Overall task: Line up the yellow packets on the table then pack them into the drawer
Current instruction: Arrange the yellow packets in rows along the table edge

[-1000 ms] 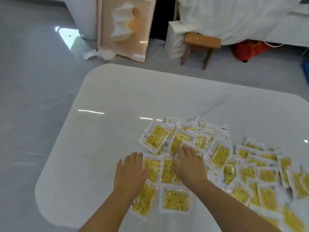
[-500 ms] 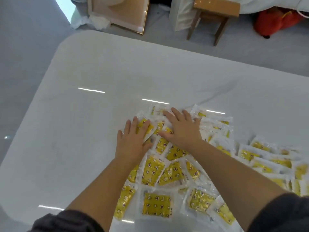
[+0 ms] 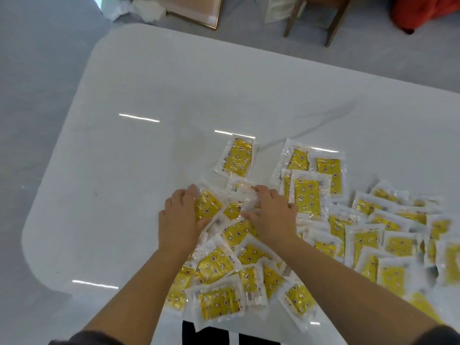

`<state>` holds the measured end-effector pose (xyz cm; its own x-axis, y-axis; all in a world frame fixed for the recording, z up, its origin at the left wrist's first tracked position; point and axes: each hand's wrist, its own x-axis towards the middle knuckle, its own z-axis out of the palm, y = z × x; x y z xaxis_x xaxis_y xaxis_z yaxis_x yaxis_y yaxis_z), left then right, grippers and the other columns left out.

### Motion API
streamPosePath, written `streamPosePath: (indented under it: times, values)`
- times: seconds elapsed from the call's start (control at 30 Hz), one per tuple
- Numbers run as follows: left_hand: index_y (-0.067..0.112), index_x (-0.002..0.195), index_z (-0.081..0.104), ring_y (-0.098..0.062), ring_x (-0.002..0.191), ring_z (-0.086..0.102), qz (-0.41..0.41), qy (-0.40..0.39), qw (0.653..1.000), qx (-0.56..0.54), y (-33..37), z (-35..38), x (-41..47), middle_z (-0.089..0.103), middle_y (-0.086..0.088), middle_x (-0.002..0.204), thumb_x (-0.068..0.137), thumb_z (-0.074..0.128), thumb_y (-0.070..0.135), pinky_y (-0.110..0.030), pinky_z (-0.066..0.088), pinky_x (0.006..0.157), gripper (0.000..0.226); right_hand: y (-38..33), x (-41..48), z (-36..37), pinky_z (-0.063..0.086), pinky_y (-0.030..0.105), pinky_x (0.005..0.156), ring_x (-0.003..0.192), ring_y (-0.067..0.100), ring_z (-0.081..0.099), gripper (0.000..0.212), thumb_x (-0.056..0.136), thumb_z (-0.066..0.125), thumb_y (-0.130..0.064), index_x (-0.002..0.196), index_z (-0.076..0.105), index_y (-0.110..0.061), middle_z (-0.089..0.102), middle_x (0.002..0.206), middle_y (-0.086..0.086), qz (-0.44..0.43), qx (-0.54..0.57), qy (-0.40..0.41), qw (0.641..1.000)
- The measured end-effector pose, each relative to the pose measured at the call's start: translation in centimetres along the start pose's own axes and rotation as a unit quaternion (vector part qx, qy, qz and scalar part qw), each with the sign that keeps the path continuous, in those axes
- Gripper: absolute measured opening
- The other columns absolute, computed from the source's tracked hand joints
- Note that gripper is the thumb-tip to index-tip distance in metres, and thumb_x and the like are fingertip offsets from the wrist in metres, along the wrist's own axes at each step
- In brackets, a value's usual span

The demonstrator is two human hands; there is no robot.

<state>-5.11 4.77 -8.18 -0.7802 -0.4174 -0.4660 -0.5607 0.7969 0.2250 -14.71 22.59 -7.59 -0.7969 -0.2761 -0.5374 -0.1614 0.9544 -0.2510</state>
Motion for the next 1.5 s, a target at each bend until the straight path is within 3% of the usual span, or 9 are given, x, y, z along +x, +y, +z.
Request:
streamPosePath:
  times: [0.13,0.23,0.37,0.47,0.6,0.73,0.93,1.1,1.5]
  values:
    - [0.021,0.121,0.039,-0.021,0.09,0.06,-0.115,-0.026,0.991,-0.065,0.5,-0.4,0.8,0.062,0.005,0.101,0.076,0.074,0.053,-0.036,0.031,0.086,0.065,0.0,0.6,-0.8,0.029,0.041,0.098,0.11,0.018,0.056,0.042,0.086,0.064,-0.048,0.12,0.052,-0.027,0.059,0.115,-0.008,0.029,0.045,-0.015,0.998]
    - [0.019,0.094,0.042,-0.019,0.072,0.053,-0.143,-0.045,0.978,-0.144,0.0,-0.9,1.2,0.055,0.004,0.077,0.08,0.073,0.043,-0.032,0.037,0.072,0.042,-0.3,1.1,-1.0,0.037,0.041,0.095,0.1,0.017,0.057,0.021,0.088,0.064,-0.037,0.104,0.057,-0.026,0.06,0.103,-0.007,0.028,0.064,-0.007,0.998]
    - [0.011,0.083,0.049,-0.013,0.063,0.051,-0.158,-0.055,0.947,-0.273,-1.2,-2.1,1.9,0.055,0.0,0.074,0.086,0.07,0.03,-0.024,0.034,0.051,0.028,-0.6,1.7,-1.4,0.042,0.036,0.086,0.092,0.016,0.056,0.008,0.09,0.061,-0.026,0.082,0.059,-0.027,0.057,0.09,-0.008,0.006,0.055,0.046,0.997]
    - [0.006,0.092,0.054,-0.02,0.072,0.058,-0.145,-0.08,0.937,-0.306,-2.2,-2.5,2.2,0.061,-0.007,0.083,0.088,0.068,0.03,-0.028,0.043,0.056,0.028,-0.7,2.0,-1.8,0.037,0.036,0.088,0.099,0.018,0.054,0.006,0.09,0.06,-0.027,0.091,0.064,-0.024,0.058,0.099,-0.006,-0.023,0.021,0.066,0.997]
    - [0.011,0.095,0.057,-0.024,0.083,0.066,-0.157,-0.094,0.918,-0.351,-3.1,-2.1,2.5,0.066,-0.007,0.091,0.088,0.067,0.032,-0.043,0.055,0.074,0.025,-1.5,1.6,-2.0,0.029,0.038,0.101,0.115,0.017,0.046,0.038,0.087,0.061,-0.048,0.12,0.059,-0.029,0.052,0.119,-0.006,-0.114,-0.059,0.002,0.992]
    - [0.016,0.098,0.063,-0.022,0.084,0.068,-0.169,-0.094,0.903,-0.383,-3.6,-2.0,2.3,0.07,-0.003,0.093,0.089,0.067,0.03,-0.047,0.056,0.082,0.017,-2.4,1.9,-1.3,0.028,0.036,0.099,0.113,0.019,0.044,0.047,0.078,0.069,-0.049,0.119,0.058,-0.028,0.048,0.116,-0.005,-0.15,-0.129,-0.001,0.98]
    - [0.005,0.087,0.058,-0.022,0.083,0.056,-0.089,-0.104,0.962,-0.238,-3.7,-1.7,1.7,0.058,-0.007,0.097,0.085,0.07,0.032,-0.028,0.045,0.066,0.03,-3.4,2.2,-0.9,0.03,0.037,0.094,0.109,0.019,0.047,0.035,0.082,0.068,-0.045,0.109,0.057,-0.026,0.054,0.11,-0.006,-0.127,-0.152,-0.021,0.98]
    - [0.012,0.111,0.062,-0.008,0.095,0.048,0.023,-0.091,0.977,-0.19,-2.3,-1.5,0.4,0.039,0.002,0.127,0.087,0.069,0.025,-0.02,0.039,0.085,0.028,-4.0,2.5,-1.4,0.028,0.038,0.093,0.1,0.019,0.053,0.017,0.085,0.067,-0.032,0.097,0.056,-0.027,0.063,0.094,-0.006,-0.074,-0.097,-0.041,0.992]
    - [0.017,0.07,0.041,-0.012,0.059,0.041,-0.011,-0.111,0.966,-0.234,-2.9,-2.6,1.7,0.045,0.002,0.067,0.089,0.065,0.024,-0.025,0.03,0.053,0.031,-3.6,2.8,-2.2,0.032,0.038,0.094,0.092,0.016,0.057,0.01,0.083,0.071,-0.024,0.081,0.062,-0.025,0.061,0.091,-0.008,-0.065,0.027,-0.071,0.995]
